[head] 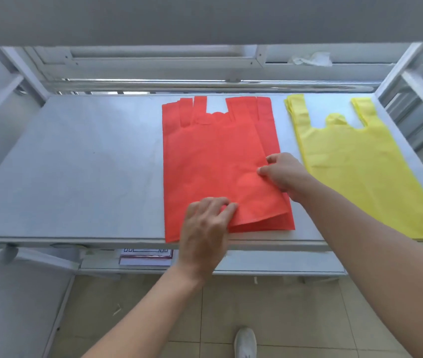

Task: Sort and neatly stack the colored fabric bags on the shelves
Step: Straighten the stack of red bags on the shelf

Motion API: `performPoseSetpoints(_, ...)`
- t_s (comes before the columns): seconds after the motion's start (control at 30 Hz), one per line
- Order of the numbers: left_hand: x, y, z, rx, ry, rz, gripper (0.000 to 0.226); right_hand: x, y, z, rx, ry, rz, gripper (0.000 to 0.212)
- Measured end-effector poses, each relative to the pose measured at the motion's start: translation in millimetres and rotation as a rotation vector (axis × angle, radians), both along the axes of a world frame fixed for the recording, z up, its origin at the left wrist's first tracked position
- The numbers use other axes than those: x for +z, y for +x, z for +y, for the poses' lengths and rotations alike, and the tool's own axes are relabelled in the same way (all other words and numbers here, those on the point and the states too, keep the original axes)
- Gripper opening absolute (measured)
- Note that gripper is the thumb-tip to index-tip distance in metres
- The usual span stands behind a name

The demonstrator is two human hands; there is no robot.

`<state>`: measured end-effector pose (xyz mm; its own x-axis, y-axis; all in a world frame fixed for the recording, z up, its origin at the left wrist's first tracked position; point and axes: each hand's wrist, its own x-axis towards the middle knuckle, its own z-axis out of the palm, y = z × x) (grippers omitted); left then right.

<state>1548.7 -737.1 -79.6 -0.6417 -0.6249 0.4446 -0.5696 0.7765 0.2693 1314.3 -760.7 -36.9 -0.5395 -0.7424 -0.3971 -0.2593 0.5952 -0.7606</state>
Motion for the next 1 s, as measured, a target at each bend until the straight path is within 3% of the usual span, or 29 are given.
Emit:
performPoseSetpoints(0.1, -1.8, 60.5, -6.7, 0.344, 0.161, 0.093, 0.071, 1.7, -2.8, 24.2, -0.009, -0.043, -0.053, 0.023)
performPoseSetpoints(0.17, 3.3, 86.5, -13.5, 0.519, 0.381, 0.263, 0.056, 1.1, -4.0, 44.5, -0.044, -0.086, -0.077, 0.017)
performPoseSetpoints(0.23, 11.8, 90.1, -20.3, 0.556, 0.725, 0.478, 0.036, -1.2, -2.7, 61.5, -0.061, -0.108, -0.101, 0.017)
performPoseSetpoints(0.3, 20.8, 81.4, -30.9, 0.546, 1.143, 0.668, 0.029, -5.4, -0.6, 66.4, -0.079, -0.116, -0.165, 0.016)
performPoseSetpoints(0.4, 29.7, 63.1, -60.0, 0.453, 1.450, 0.641, 0.037, -9.7, -2.2, 46.3, -0.074, -0.118, -0.234, 0.014)
performPoseSetpoints(0.53, 35.2, 18.3, -131.5, 0.372, 1.424, 0.546, 0.036, -7.9, -15.9, -10.0, -0.091, -0.106, -0.233, 0.030)
performPoseSetpoints(0.63, 43.2, -14.0, -183.9, 0.344, 1.334, 0.491, 0.039, -3.7, -28.0, -41.5, -0.084, -0.120, -0.192, 0.025)
performPoseSetpoints(0.7, 39.3, -22.1, -208.2, 0.317, 1.263, 0.452, 0.054, -0.5, -31.5, -46.3, -0.064, -0.136, -0.164, 0.026)
performPoseSetpoints(0.77, 37.2, -22.7, -217.9, 0.232, 1.174, 0.433, 0.061, 3.2, -31.8, -38.0, -0.043, -0.238, -0.118, 0.028)
performPoseSetpoints(0.83, 40.6, -18.7, -212.6, 0.145, 1.165, 0.476, 0.053, 4.4, -34.2, -24.3, -0.058, -0.348, -0.097, 0.030)
performPoseSetpoints(1.0, 25.5, -5.2, -202.3, 0.068, 1.274, 0.358, 0.044, -7.7, -46.5, -9.9, -0.119, -0.234, -0.431, 0.011)
